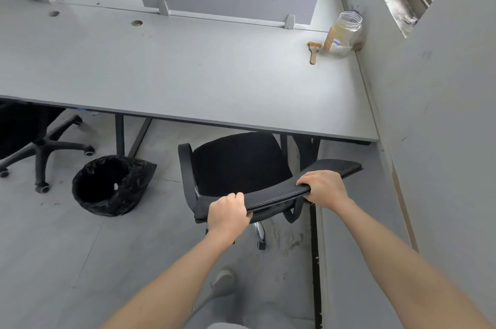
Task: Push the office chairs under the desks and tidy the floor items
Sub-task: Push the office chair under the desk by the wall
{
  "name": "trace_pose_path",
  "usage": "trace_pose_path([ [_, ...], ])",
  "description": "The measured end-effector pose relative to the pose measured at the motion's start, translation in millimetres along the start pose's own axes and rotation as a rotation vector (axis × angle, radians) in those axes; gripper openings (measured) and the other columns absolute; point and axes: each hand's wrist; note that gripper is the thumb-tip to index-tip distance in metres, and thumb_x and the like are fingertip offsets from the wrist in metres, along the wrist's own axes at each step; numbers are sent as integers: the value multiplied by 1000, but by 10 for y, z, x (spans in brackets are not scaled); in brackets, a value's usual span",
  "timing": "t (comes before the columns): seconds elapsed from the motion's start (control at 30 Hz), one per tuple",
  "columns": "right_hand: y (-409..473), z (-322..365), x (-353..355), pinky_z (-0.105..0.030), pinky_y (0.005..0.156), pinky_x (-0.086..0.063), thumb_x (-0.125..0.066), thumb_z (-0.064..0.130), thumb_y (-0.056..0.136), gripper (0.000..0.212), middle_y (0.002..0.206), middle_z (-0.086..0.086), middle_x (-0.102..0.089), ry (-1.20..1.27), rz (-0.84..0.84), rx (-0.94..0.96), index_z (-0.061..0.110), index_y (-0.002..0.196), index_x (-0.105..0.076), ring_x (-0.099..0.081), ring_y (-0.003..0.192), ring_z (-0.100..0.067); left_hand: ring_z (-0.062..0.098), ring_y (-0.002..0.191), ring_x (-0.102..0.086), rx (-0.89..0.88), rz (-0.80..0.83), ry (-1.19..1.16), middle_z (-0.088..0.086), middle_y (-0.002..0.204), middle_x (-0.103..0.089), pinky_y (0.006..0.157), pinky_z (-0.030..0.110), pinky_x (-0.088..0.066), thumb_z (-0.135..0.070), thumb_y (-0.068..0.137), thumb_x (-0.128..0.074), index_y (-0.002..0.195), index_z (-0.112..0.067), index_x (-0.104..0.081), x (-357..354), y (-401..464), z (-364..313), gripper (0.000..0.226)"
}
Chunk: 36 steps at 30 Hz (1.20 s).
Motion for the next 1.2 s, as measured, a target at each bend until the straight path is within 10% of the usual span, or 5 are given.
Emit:
trace_pose_path([
  [0.57, 278, -192, 233, -30, 85, -48, -55, 43, 87, 34, 113, 7, -66, 87, 132, 199, 24, 114, -61, -59, 103, -13, 8, 81, -67, -336, -340, -343, -11, 88, -71, 58, 22, -54, -49, 80, -48, 89, -23, -68, 73, 272, 357, 34],
  [1.2, -259, -135, 27, -25, 76, -49, -56, 36, 81, 31, 97, 3, -74, 302, -313, -85, 17, 97, -73, -68, 90, -18, 14, 88, -68, -275, -184, -381, -4, 94, -74, 78, 22, -49, -56, 76, -46, 97, -18, -72, 359, 344, 1067, 50],
])
Point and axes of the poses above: each hand's wrist, its own y-axis towards the middle knuckle, its own x-axis out of the back of the hand, z = x × y
